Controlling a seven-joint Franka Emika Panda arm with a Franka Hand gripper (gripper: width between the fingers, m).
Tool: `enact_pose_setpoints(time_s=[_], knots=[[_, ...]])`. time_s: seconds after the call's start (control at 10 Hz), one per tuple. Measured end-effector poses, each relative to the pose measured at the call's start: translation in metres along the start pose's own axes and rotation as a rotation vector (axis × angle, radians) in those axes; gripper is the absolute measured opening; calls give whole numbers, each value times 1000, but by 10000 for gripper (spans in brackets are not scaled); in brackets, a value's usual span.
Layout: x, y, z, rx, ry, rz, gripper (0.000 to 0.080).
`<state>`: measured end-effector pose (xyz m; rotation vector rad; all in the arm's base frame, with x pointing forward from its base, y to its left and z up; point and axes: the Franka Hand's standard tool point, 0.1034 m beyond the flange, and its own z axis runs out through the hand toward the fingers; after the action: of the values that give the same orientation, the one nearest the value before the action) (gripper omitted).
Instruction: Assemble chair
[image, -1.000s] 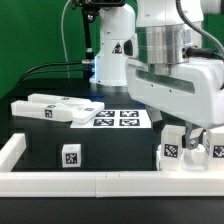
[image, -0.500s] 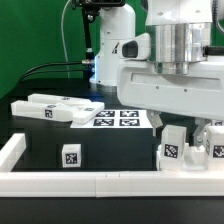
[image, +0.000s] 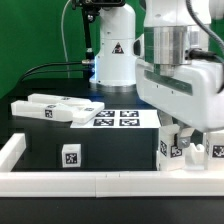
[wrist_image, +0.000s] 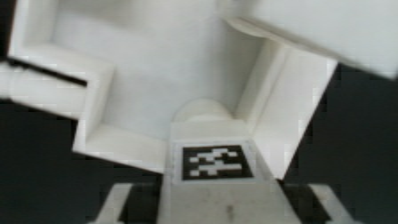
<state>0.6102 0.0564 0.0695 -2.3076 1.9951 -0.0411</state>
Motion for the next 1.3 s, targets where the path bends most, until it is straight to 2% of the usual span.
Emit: enact_pose_setpoints(time_s=[0.1,0.3,0.5,0.6,0.7,0.8,0.9,1.0,1.3], knots=[[2,0,1,14,-39,196,288],[4,-1,0,18,-77,437,288],[1,-1,1,17,-76,464,288],[1,-1,1,18,-75,427,288],[0,1,2,6,-50,287,470],[0,0,1,11,-38,97,589],[-2,-1,-1,16,-35,-88,589],[-4,-1,-3,19,-34,-208,637],[0,0,-2,14,-23,-413,648]])
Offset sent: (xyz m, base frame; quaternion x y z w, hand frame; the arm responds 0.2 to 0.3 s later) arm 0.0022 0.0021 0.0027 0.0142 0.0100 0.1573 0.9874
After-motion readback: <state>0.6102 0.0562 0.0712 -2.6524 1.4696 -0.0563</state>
